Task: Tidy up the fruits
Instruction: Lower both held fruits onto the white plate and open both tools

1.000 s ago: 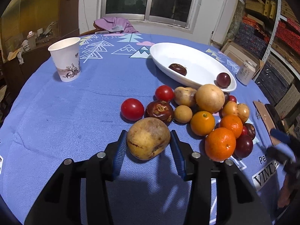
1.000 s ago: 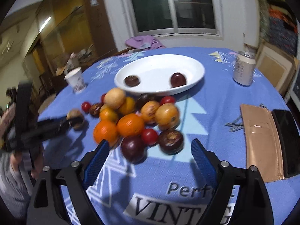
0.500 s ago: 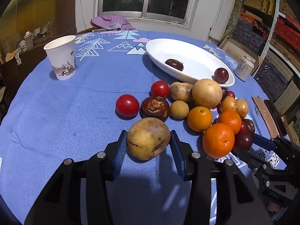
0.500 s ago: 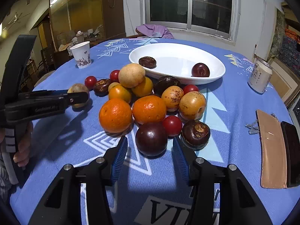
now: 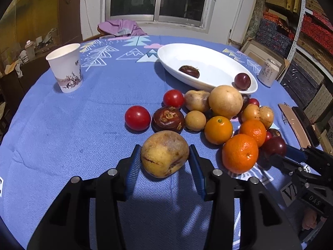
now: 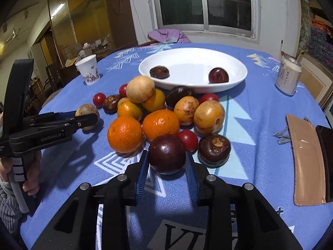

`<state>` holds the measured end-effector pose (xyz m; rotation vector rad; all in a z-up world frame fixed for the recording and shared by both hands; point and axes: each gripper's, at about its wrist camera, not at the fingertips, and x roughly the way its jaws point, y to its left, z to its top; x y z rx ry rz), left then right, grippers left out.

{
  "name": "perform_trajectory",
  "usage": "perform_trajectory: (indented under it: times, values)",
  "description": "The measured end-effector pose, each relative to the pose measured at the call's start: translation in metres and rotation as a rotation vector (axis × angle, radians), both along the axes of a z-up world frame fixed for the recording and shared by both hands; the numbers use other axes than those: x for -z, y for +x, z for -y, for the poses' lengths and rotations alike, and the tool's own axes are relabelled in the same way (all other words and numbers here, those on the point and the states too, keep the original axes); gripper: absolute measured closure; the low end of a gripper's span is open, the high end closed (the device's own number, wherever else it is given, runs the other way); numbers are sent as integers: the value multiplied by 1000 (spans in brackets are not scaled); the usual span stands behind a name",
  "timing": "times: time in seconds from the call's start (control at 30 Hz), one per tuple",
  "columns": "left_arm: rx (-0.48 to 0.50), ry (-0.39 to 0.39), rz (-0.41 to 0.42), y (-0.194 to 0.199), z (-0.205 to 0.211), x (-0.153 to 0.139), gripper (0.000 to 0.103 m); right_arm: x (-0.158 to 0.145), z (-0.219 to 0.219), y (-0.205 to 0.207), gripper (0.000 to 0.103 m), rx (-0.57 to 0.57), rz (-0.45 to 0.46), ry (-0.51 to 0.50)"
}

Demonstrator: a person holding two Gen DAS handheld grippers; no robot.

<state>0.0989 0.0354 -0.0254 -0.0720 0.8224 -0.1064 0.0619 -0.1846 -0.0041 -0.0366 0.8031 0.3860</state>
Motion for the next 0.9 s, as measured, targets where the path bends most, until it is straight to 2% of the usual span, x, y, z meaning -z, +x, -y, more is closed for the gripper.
perform_trajectory:
  times: [0.17,0.3,0.43,0.57,0.7,0.9]
  values:
    - [-25,8,52,-6,1,-12,58,-11,14,2,67,43,26,41]
    - [-18,-20,73,2,4,-33,58,-25,26,9,67,70,42,90]
    - [-9,-28,95,35,13,-65,58,-56,35,37,67,94,58,126]
    - [-17,-45,102,81,21,-87,58,-82,35,84,67,115,76,159]
    - [-24,-35,58,128,29,-79,58,-78,28,134,67,126,44,164]
    - [-40,14,-62,193,36,-39,58,-39,19,206,67,173,-58,65]
